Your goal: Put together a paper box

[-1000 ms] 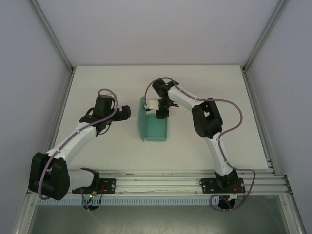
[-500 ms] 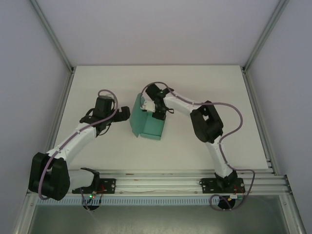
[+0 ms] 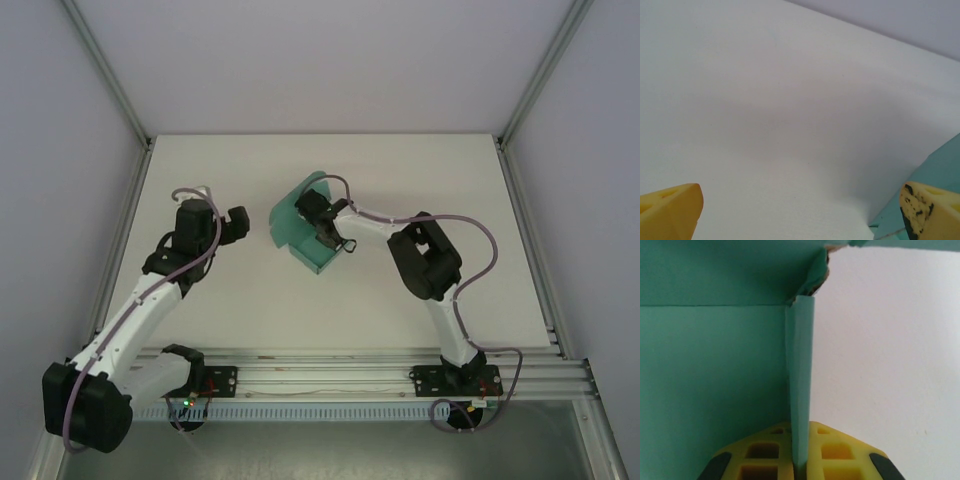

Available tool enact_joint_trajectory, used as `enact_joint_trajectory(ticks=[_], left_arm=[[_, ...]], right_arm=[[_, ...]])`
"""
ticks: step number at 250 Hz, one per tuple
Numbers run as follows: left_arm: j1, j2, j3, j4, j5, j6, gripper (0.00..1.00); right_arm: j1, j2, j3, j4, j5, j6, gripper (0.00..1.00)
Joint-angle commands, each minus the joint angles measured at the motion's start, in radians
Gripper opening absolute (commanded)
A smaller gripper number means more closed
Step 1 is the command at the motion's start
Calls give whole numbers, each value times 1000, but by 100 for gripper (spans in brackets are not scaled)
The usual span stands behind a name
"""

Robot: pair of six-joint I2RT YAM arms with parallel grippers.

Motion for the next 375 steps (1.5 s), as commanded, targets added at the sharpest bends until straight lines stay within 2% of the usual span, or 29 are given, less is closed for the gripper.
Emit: enact_joint_trajectory(ticks=[1, 49, 114, 131, 160, 173, 208, 223, 242, 259, 285, 309, 332, 356, 375], left_arm=[[9, -23, 3, -41, -28, -18, 100], [9, 2, 17, -38, 25, -6, 100], [9, 50, 35, -29, 60, 35, 100], [9, 72, 41, -24, 85, 41, 100], [9, 106, 49, -3, 146, 63, 100], [8, 120, 50, 8, 172, 74, 100], [3, 155, 56, 31, 235, 100, 100], [0, 168, 59, 40, 264, 115, 100], [-11, 181, 63, 50, 299, 140, 100], [-20, 195, 71, 58, 321, 166, 100], [-37, 226, 95, 65, 366, 222, 100], [-57, 282, 135, 74, 431, 289, 100], [-85, 354, 197, 41, 486, 392, 100], [-112, 433, 268, 0, 499, 484, 100], [-114, 500, 328, -34, 518, 547, 100]], right_arm=[[-11, 87, -75, -201, 32, 202, 1], [-8, 11, -166, -183, -118, 420, 6], [7, -72, -271, -135, -121, 648, 9], [8, -104, -285, -118, -141, 696, 17], [8, -204, -341, -40, -155, 759, 19], [8, -252, -360, -2, -151, 768, 29], [8, -353, -367, 34, -106, 775, 36], [6, -387, -366, 42, -94, 774, 48], [5, -433, -377, 59, -91, 770, 52], [2, -474, -391, 76, -86, 752, 63], [-18, -542, -424, 111, -84, 682, 75], [-77, -597, -445, 163, -191, 541, 91], [-156, -620, -420, 174, -325, 315, 97], [-238, -603, -375, 169, -502, 55, 99], [-285, -555, -295, 95, -602, -107, 99]])
